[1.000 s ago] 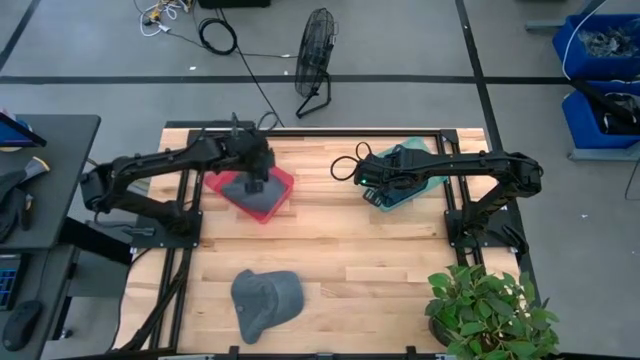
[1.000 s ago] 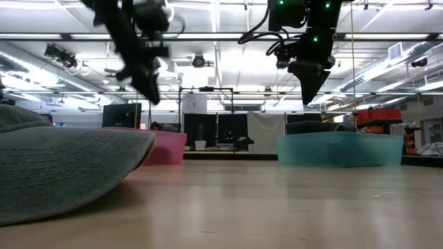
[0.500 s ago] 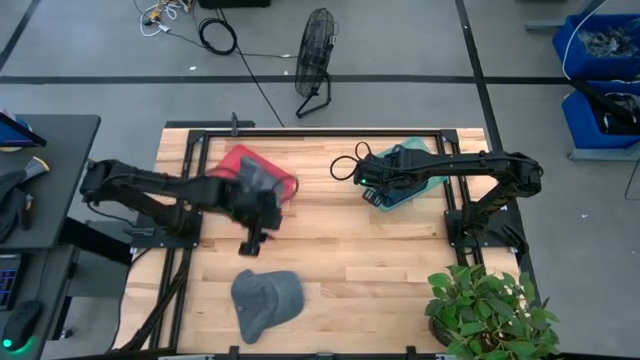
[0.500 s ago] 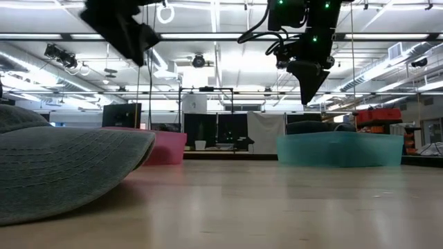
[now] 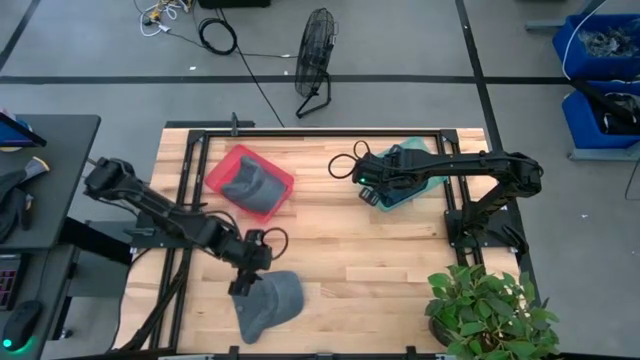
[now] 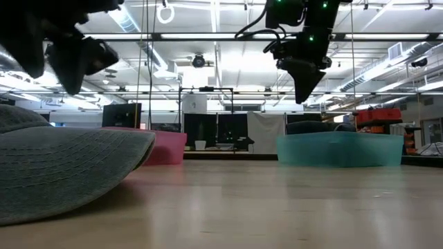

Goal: Pick & Place hat
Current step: Put the gray cap into the red bin

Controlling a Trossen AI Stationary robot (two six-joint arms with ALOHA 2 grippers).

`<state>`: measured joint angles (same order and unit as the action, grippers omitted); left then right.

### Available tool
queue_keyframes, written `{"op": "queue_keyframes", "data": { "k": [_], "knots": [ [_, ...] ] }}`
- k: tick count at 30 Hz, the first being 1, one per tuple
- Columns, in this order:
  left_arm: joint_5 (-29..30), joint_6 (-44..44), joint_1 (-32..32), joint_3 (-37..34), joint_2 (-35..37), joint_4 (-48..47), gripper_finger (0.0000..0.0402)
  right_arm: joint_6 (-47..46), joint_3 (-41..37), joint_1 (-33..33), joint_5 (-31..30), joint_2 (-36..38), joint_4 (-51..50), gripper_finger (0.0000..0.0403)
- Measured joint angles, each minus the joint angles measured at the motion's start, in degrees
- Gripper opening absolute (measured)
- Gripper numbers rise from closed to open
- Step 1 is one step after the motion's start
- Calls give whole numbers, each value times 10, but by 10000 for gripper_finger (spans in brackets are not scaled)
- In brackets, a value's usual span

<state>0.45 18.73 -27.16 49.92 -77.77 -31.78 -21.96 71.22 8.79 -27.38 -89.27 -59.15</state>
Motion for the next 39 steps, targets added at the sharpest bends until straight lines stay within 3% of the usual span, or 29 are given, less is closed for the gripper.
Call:
{"op": "queue_keyframes", "data": {
  "k": [9, 18, 21, 26, 34, 39],
  "knots": [
    [-5, -2, -21, -30, -69, 66, 193, 0, 0, 0, 0, 0, 6, 118],
    [-24, -77, -21, -29, -130, 78, 184, -12, 0, 0, 0, 0, 9, 118],
    [-28, -109, -20, -29, -133, 82, 144, -11, 0, 0, 0, 0, 9, 118],
    [-31, -119, -13, -28, -116, 74, 28, -7, 0, 0, 0, 0, 9, 118],
    [-22, -188, 6, 31, -52, -66, 7, 2, 0, 0, 0, 0, 10, 118],
    [57, -269, 26, 106, 7, -239, 7, 2, 0, 0, 0, 0, 15, 118]
  ]
}}
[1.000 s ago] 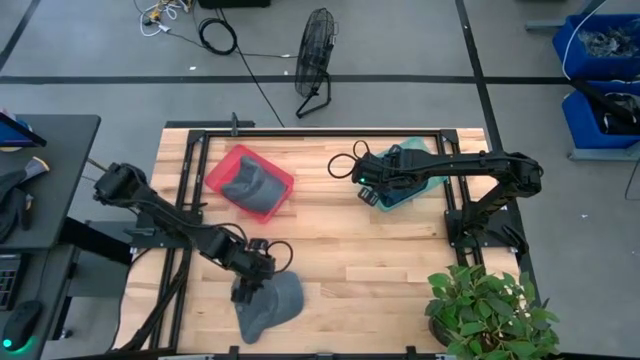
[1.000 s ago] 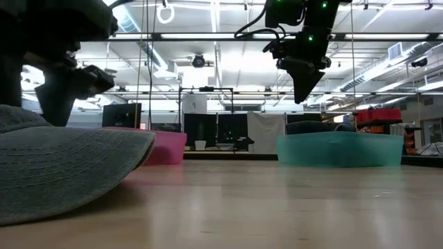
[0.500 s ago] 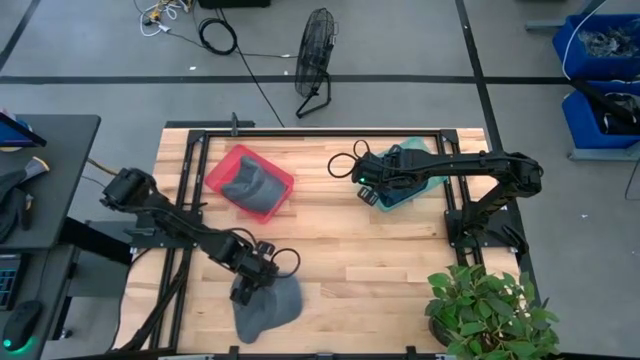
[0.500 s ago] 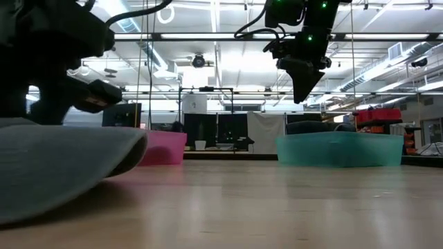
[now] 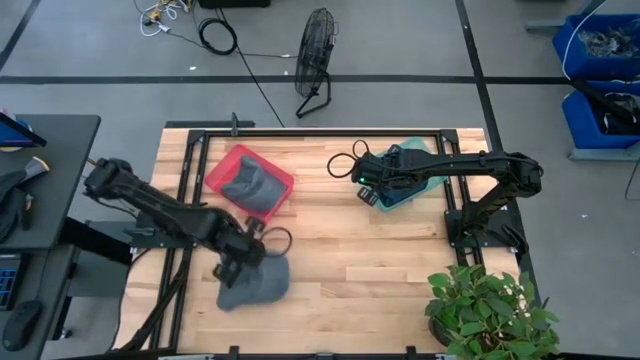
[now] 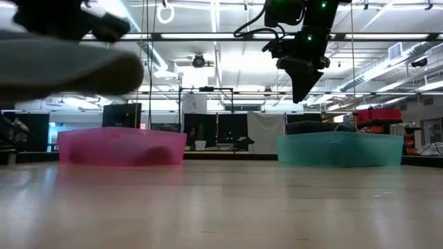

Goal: Pick & Place hat
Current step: Put the gray cap into the red bin

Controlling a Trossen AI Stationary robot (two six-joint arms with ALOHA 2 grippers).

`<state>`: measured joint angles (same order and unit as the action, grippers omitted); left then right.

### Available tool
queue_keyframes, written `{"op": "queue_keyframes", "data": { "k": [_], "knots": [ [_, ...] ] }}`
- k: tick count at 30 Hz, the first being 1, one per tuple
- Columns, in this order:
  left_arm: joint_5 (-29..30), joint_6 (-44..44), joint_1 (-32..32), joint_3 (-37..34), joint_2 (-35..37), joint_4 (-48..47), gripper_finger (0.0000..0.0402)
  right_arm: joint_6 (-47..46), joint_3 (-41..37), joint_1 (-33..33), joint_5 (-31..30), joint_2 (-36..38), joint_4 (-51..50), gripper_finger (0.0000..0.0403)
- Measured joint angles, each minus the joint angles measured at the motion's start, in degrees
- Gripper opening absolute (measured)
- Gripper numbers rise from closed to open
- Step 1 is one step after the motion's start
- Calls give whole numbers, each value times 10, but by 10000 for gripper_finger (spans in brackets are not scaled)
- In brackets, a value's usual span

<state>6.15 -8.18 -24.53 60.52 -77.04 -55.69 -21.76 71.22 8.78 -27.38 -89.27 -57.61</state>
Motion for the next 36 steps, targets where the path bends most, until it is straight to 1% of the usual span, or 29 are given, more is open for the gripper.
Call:
{"op": "queue_keyframes", "data": {
  "k": [5, 9, 11, 14, 16, 21, 24, 26, 30, 36],
  "knots": [
    [69, -126, 54, 71, 56, -132, 6, 0, 0, 0, 0, 0, 3, 118],
    [98, -243, 140, 106, 90, -197, 8, 0, 0, 0, 0, 0, 12, 118],
    [100, -312, 196, 111, 101, -197, 7, 1, 0, 0, -1, 0, 18, 118],
    [101, -442, 284, 111, 109, -192, 6, 14, 0, 0, -1, 0, 28, 118],
    [100, -506, 345, 111, 107, -178, 8, 21, 0, 0, -1, 0, 33, 118],
    [98, -629, 482, 110, 75, -138, 7, 23, 0, 0, -2, 0, 44, 118],
    [89, -682, 546, 111, 46, -118, 6, 23, 0, 0, -1, 0, 50, 118],
    [87, -722, 576, 110, 23, -108, 8, 23, 0, 0, -2, 0, 51, 118],
    [86, -780, 610, 110, -31, -76, 8, 25, 0, 0, -2, 0, 52, 118],
    [71, -813, 611, 110, -110, -66, 13, 26, 0, 0, -2, 0, 52, 118]
  ]
}}
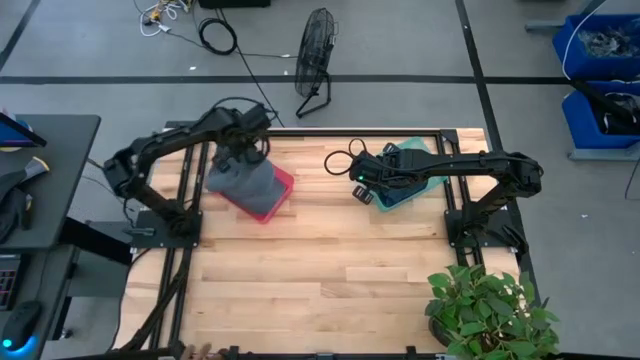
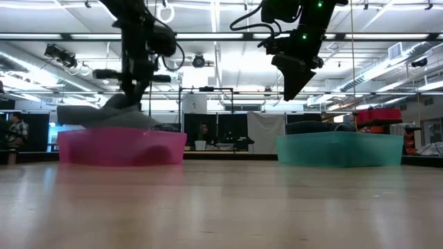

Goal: Pick & Place hat
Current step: Put the gray cap into the red bin

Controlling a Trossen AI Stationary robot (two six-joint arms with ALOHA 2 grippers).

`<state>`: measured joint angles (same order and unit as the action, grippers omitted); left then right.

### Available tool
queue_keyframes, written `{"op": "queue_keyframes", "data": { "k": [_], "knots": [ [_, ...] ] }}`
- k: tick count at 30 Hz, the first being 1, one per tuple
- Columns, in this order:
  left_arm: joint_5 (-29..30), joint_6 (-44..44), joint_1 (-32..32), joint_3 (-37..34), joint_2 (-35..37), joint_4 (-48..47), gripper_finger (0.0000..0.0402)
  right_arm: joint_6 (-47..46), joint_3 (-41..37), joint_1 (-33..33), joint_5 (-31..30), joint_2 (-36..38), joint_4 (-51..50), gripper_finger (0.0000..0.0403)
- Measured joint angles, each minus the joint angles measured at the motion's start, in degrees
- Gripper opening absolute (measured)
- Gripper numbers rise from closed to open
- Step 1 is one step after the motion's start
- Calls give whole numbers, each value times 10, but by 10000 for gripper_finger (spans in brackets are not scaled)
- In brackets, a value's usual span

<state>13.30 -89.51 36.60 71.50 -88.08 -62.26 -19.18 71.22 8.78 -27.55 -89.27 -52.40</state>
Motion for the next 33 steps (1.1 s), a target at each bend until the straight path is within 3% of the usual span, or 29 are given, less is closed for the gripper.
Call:
{"op": "queue_keyframes", "data": {
  "k": [10, 18, 22, 25, 30, 33],
  "knots": [
    [-5, 106, -30, 0, -31, 14, 24, 2, 0, 0, 0, 0, 2, 118],
    [-5, 307, -47, 0, -31, 53, 53, 2, 0, 0, 0, 0, 2, 118],
    [-5, 306, -47, 0, -31, 35, 78, 2, 0, 0, 1, 0, 2, 118],
    [3, 234, -50, 0, -31, 14, 98, 2, 0, 0, 1, 0, 2, 118],
    [91, 112, -62, 0, -31, 16, 109, 2, 0, 0, 1, 0, 1, 118],
    [125, 135, -70, 0, -31, 24, 105, 2, 0, 0, 1, 0, 1, 118]
  ]
}}
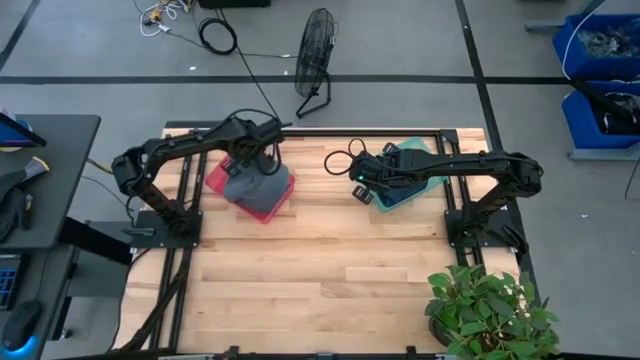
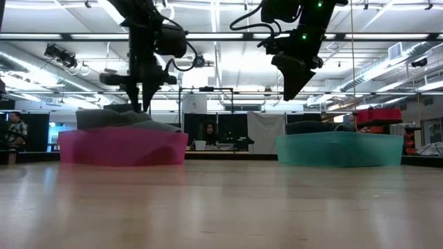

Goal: Pick & Place hat
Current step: Put the gray cap into the red bin, then return to Home Position

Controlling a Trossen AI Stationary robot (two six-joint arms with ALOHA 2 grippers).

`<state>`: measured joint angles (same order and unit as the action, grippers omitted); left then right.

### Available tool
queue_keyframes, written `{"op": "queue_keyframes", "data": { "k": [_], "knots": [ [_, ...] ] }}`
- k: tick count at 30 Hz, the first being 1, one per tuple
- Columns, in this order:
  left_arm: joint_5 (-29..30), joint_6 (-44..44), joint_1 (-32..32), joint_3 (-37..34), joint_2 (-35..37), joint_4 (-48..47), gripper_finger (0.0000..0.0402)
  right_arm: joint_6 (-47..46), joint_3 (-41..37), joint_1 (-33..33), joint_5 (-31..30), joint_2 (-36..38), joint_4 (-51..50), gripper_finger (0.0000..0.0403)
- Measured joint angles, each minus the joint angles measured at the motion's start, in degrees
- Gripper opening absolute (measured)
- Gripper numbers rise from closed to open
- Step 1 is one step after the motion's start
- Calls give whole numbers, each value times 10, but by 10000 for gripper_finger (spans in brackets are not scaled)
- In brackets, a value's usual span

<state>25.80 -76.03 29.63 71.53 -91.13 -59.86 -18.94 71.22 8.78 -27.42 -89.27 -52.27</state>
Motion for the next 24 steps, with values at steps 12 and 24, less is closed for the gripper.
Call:
{"op": "queue_keyframes", "data": {
  "k": [12, 24],
  "knots": [
    [113, 434, -54, 19, 47, -115, 67, 56, 0, 0, 7, 8, -22, 118],
    [20, 769, -110, 19, 311, -105, 47, 195, -10, -7, 104, 201, -7, 118]
  ]
}}
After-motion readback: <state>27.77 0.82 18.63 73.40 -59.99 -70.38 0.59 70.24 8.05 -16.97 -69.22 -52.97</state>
